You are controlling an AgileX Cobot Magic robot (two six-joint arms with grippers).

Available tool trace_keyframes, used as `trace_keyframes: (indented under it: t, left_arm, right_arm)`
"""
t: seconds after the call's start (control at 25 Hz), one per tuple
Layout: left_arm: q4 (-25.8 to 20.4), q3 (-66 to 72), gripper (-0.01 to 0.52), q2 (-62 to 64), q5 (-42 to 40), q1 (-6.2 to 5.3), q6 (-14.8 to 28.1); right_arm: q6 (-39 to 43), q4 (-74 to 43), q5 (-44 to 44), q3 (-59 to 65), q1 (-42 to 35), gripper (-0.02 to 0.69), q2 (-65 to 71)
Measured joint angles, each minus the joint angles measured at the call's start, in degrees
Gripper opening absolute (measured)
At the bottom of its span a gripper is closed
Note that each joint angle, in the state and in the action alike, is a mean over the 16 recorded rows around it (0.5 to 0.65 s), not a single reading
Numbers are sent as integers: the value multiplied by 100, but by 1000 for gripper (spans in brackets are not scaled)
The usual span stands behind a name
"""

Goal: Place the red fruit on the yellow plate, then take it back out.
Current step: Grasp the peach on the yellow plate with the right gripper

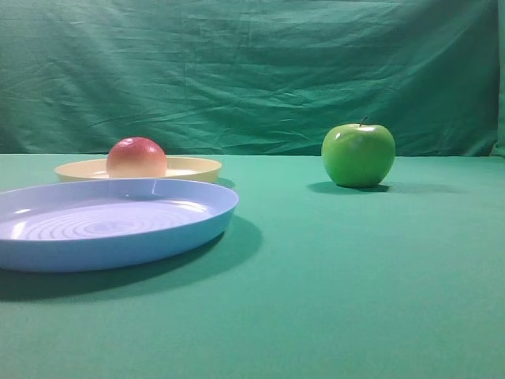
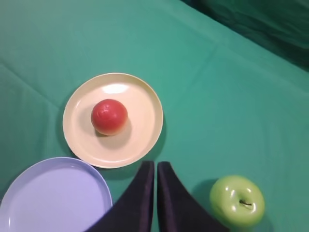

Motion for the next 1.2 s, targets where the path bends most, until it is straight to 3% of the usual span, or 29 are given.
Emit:
trace_keyframes:
  t: [0.68, 0.96, 1.2]
  left_arm:
    - [0, 0, 0, 0, 0, 0, 0]
    - [0, 0, 0, 0, 0, 0, -1]
    - [0, 0, 0, 0, 0, 0, -5]
  right_arm:
    - [945, -520, 109, 2574, -4, 0, -2918]
    - [1111, -778, -437, 3806, -271, 0, -4201]
    - [1209, -774, -1334, 5045, -948, 0, -5369]
